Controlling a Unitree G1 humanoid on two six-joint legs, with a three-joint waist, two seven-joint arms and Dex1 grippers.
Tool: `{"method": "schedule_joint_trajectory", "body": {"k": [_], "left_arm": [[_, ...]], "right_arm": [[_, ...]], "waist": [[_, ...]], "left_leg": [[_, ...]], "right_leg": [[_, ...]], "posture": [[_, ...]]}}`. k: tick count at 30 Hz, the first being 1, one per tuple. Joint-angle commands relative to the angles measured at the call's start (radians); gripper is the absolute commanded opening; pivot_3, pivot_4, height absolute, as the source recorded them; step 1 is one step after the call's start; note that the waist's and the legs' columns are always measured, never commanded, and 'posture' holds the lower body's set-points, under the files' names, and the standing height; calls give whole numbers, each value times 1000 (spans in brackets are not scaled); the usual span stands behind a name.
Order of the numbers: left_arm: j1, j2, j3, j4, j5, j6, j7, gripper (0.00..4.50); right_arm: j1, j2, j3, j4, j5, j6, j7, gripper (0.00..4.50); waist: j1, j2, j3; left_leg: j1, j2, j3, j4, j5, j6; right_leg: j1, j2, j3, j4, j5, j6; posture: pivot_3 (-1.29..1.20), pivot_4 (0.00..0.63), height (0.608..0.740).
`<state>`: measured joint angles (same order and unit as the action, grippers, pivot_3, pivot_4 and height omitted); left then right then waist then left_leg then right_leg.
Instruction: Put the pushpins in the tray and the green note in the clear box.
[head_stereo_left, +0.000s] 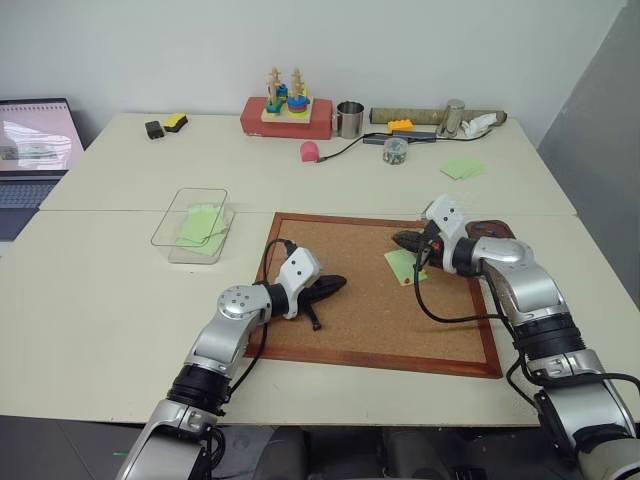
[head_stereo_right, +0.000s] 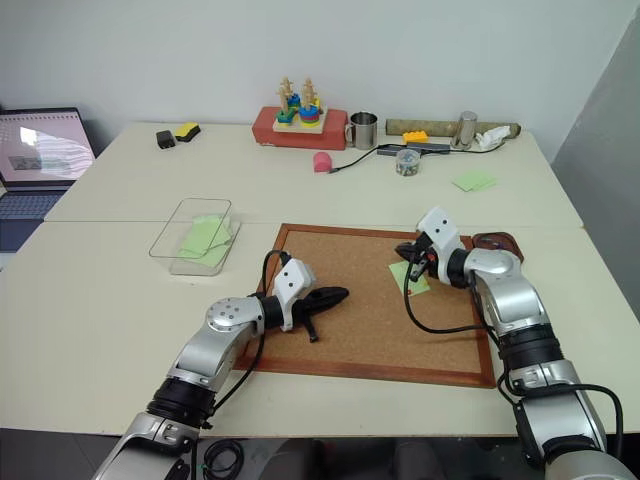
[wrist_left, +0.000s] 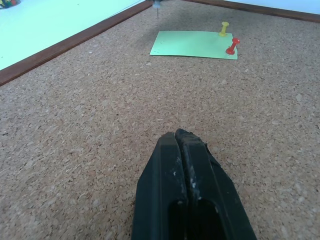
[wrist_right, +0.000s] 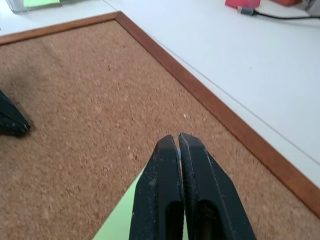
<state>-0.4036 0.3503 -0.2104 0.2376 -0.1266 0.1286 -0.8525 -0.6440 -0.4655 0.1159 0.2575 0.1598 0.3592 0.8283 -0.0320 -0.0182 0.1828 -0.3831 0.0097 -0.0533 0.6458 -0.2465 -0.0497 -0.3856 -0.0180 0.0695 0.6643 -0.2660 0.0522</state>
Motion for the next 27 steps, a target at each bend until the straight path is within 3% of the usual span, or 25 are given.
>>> {"method": "schedule_joint_trajectory", "body": {"k": [1,13,18,27], "left_arm": [[31,2,-33,53,46,29,17,0],[38,1,-35,39,52,23,23,0],[36,-3,-39,37,56,23,26,0],[36,0,-36,37,56,20,31,0]], "right_arm": [[-10,-19,-42,-72,32,22,10,13],[31,-206,-129,-39,-101,-6,-162,13],[32,-215,-134,64,-179,-53,-293,13],[5,-197,-140,236,-194,-85,-369,13]], "waist": [[0,0,0],[1,2,-1],[0,2,-2],[1,3,-2]], "left_leg": [[0,0,0,0,0,0],[0,0,0,0,0,0],[0,0,1,0,0,0],[0,-1,2,0,0,0]], "right_leg": [[0,0,0,0,0,0],[0,0,0,-1,-2,3],[0,0,1,-1,-2,4],[0,0,2,-1,-2,3]], "posture": [[0,150,740],[0,150,740],[0,150,740],[0,150,740]]}}
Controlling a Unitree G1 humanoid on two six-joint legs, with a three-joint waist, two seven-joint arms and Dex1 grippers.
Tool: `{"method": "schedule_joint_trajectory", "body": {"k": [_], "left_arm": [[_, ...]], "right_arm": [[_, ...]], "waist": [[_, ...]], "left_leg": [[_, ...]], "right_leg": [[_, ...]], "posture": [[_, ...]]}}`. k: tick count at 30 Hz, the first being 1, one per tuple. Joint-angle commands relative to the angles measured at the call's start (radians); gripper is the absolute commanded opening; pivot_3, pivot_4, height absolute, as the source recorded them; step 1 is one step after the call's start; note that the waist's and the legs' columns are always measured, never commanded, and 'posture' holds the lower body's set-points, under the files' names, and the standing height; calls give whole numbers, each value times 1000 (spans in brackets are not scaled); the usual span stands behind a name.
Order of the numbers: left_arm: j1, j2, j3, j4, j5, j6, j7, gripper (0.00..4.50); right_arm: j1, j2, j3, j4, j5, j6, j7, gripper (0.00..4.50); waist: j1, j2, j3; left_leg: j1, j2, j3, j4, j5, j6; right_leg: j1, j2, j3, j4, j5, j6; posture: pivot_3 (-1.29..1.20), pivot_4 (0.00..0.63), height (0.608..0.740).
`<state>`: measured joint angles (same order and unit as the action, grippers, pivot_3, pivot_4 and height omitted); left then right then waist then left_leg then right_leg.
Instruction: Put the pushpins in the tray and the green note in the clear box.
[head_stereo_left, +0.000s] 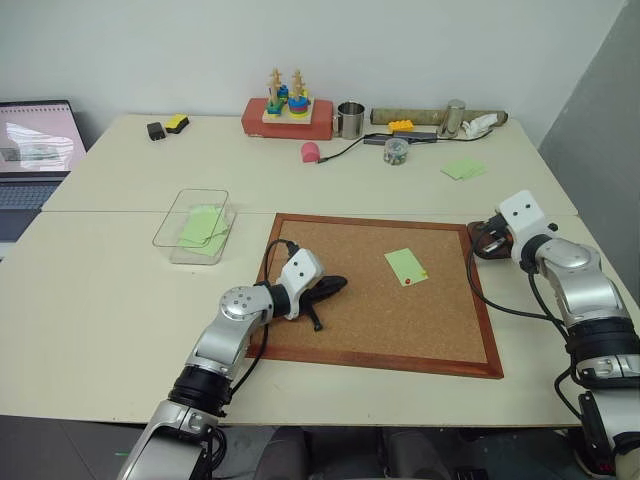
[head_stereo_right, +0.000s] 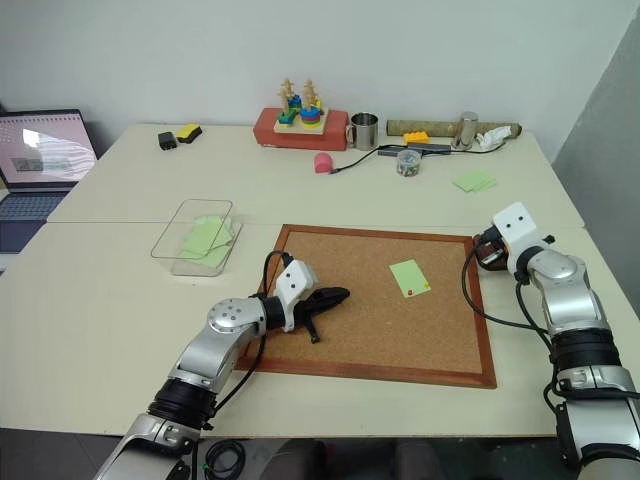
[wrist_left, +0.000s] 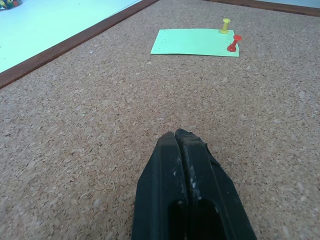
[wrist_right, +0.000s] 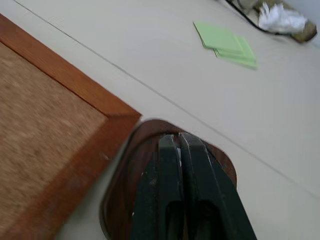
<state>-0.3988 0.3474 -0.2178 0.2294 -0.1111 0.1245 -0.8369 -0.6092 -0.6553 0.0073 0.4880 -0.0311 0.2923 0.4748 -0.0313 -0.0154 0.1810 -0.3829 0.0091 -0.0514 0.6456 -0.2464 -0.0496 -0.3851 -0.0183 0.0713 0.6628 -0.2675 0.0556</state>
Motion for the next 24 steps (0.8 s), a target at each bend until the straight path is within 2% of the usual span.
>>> {"method": "schedule_joint_trajectory", "body": {"k": [1,2,11,14,19,24], "left_arm": [[32,3,-29,44,41,24,16,0],[32,2,-29,44,41,25,17,0],[31,-3,-31,49,41,21,19,0],[31,-2,-31,50,41,21,17,0],[34,0,-30,47,40,21,17,0],[35,5,-30,48,40,21,15,0]], "right_arm": [[-30,-7,-33,10,-1,-18,-16,13],[-30,-6,-35,13,3,-20,-15,13],[-26,-10,-48,-4,24,-8,-1,1500],[-21,-12,-58,-30,32,0,7,2280],[8,-35,-100,-202,90,59,68,3329],[135,-38,-119,-466,236,195,214,3329]], "waist": [[0,0,0],[0,0,0],[0,0,0],[0,0,0],[0,1,-1],[1,1,-1]], "left_leg": [[0,0,0,0,0,0],[0,0,0,0,0,0],[0,0,0,0,0,0],[0,0,0,0,0,0],[0,0,0,0,0,0],[-1,0,-2,0,0,0]], "right_leg": [[0,0,0,0,0,0],[0,0,0,0,0,0],[0,0,0,0,0,0],[0,0,0,0,0,1],[0,0,0,0,0,1],[1,0,-1,-1,-1,1]], "posture": [[0,150,740],[0,150,740],[0,150,740],[0,150,740],[0,150,740],[0,150,740]]}}
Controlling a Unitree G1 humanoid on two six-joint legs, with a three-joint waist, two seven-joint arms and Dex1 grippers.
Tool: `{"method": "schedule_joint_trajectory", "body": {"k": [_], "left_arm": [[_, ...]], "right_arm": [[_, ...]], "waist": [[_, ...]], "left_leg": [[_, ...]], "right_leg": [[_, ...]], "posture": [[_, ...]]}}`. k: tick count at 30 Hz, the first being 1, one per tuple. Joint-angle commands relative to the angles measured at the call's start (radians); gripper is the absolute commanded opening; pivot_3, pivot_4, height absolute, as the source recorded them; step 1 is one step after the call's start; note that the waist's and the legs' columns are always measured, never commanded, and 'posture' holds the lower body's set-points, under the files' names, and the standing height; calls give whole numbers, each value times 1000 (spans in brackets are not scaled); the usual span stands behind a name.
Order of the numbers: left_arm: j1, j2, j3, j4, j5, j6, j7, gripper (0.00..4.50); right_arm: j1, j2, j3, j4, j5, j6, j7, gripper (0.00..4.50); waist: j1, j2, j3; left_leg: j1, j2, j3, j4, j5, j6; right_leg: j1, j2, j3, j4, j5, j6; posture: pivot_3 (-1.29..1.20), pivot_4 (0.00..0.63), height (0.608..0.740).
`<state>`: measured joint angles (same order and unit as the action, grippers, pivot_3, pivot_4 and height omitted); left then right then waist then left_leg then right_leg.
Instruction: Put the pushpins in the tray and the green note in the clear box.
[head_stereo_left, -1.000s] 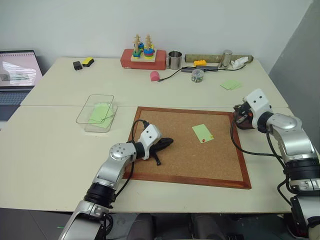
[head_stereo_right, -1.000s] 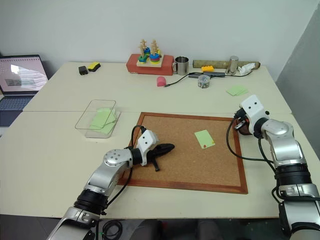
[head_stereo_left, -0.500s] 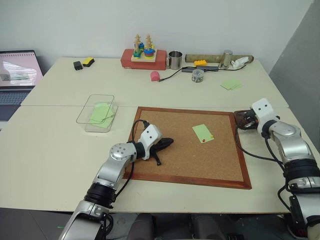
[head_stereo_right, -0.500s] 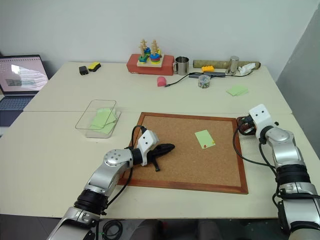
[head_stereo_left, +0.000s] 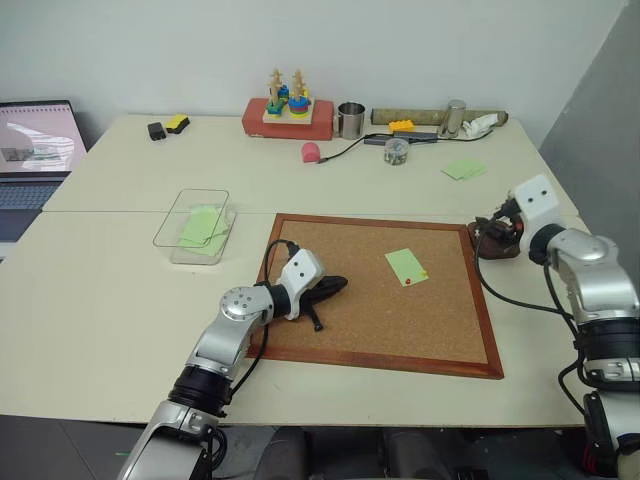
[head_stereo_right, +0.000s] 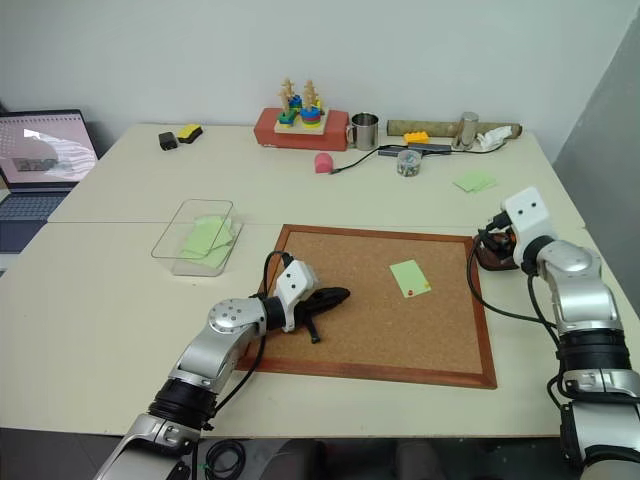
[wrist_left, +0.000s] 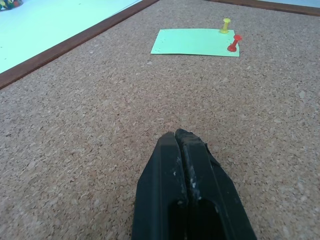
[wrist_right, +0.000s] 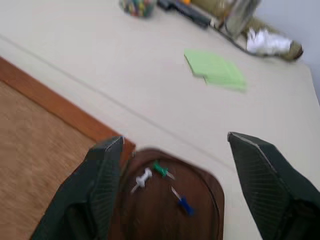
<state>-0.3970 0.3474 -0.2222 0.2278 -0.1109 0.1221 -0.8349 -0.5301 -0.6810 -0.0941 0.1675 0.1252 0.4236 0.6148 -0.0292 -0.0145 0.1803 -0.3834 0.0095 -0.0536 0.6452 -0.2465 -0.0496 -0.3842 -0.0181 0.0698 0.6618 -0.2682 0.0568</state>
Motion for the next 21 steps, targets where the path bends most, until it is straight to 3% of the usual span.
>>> {"method": "schedule_joint_trajectory", "body": {"k": [1,9,21], "left_arm": [[33,6,-26,50,40,23,12,0],[29,17,-30,50,42,22,2,0],[29,19,-30,51,44,27,5,0]], "right_arm": [[78,-12,-16,-178,90,74,84,3329],[239,40,32,-286,125,7,146,3329],[201,91,111,-158,81,-32,142,3329]], "waist": [[-1,0,0],[-3,0,0],[-2,0,0]], "left_leg": [[0,0,0,0,0,0],[1,0,1,0,0,0],[1,0,1,0,0,0]], "right_leg": [[0,0,0,0,0,0],[0,0,0,0,0,1],[0,0,0,-1,0,1]], "posture": [[0,150,740],[0,150,740],[0,150,740]]}}
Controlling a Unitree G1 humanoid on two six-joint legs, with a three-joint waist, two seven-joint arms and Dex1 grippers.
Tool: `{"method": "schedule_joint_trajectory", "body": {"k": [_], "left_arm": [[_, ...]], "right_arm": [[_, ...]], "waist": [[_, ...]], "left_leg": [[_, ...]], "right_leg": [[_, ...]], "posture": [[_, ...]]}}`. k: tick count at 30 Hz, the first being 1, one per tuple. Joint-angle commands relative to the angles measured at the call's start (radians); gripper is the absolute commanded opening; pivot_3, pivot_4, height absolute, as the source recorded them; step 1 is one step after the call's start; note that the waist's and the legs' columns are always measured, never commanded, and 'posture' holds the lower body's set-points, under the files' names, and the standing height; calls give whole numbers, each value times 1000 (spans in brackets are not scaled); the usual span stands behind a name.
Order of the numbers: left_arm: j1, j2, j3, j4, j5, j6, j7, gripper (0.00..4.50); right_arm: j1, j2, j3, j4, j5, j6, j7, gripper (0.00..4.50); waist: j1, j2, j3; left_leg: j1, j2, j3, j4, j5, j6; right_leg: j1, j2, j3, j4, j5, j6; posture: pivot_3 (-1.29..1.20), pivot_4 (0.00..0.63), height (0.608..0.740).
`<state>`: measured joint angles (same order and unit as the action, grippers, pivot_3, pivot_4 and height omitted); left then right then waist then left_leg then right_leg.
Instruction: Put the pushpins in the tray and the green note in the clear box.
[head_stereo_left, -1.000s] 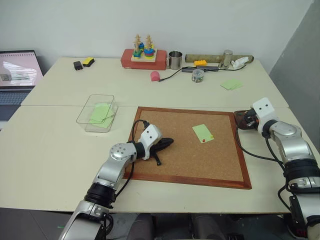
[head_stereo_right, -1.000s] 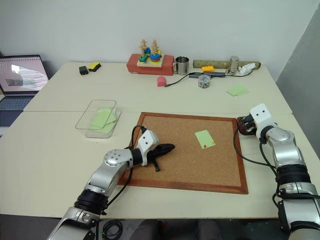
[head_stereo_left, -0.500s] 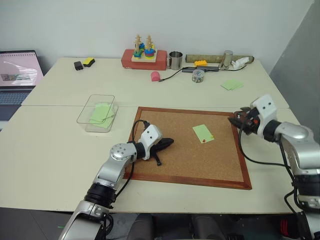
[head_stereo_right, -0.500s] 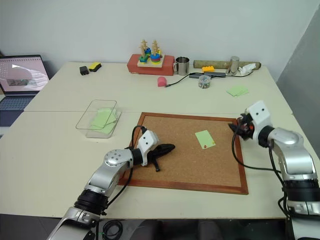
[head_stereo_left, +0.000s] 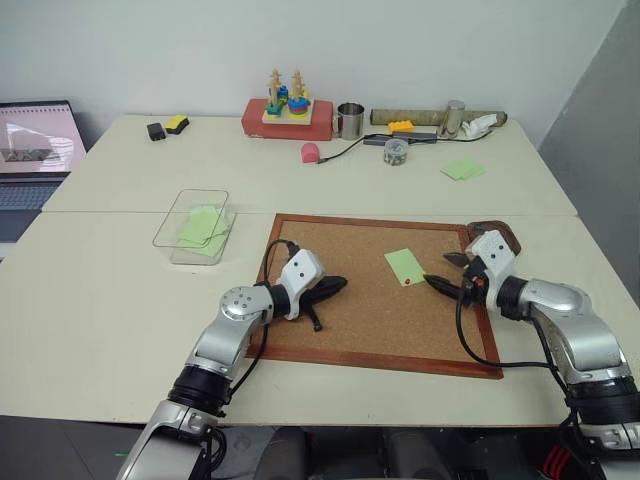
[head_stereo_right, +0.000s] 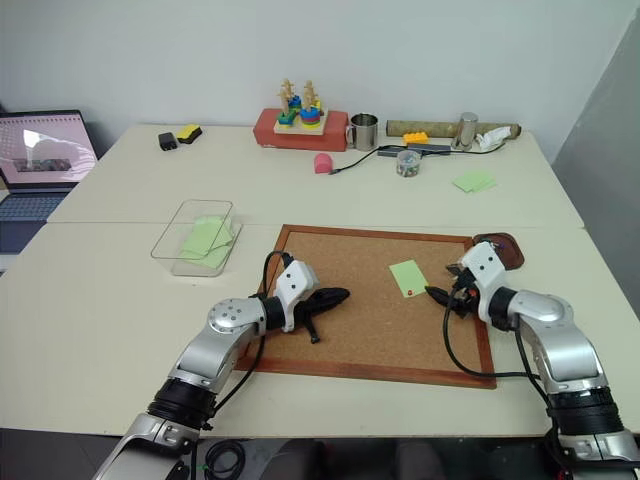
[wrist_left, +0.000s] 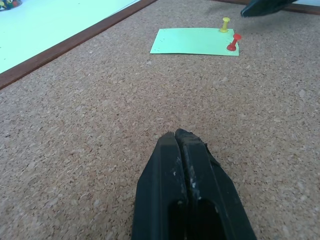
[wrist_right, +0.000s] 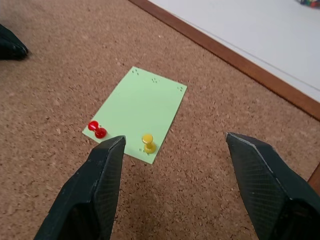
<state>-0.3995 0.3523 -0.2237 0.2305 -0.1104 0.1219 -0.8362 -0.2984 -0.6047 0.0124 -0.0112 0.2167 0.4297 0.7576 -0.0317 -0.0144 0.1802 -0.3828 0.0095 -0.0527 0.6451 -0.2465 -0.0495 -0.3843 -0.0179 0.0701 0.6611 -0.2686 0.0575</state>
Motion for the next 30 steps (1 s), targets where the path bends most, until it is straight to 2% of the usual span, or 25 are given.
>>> {"method": "schedule_joint_trajectory", "body": {"k": [1,2,8,18,30], "left_arm": [[33,14,-28,48,44,27,7,0],[34,15,-28,47,43,27,7,0],[41,16,-28,44,43,28,9,0],[42,18,-31,43,44,28,7,0],[44,21,-36,44,47,32,9,0]], "right_arm": [[-34,18,8,30,-12,-43,-1,3329],[-37,22,10,37,-12,-46,-2,3329],[-49,44,16,58,-14,-56,-4,2316],[-32,42,10,44,-1,-52,8,69],[-23,48,-29,-39,67,-47,26,4]], "waist": [[0,0,0],[0,0,0],[0,0,0],[0,0,0],[0,0,0]], "left_leg": [[0,0,0,0,0,0],[0,0,0,0,0,0],[0,0,0,0,0,0],[0,0,0,0,0,0],[-1,0,0,0,0,0]], "right_leg": [[0,0,0,0,0,0],[0,0,0,0,0,0],[0,0,0,0,0,0],[0,0,0,0,0,0],[0,0,0,0,0,0]], "posture": [[0,150,740],[0,150,740],[0,150,740],[0,150,740],[0,150,740]]}}
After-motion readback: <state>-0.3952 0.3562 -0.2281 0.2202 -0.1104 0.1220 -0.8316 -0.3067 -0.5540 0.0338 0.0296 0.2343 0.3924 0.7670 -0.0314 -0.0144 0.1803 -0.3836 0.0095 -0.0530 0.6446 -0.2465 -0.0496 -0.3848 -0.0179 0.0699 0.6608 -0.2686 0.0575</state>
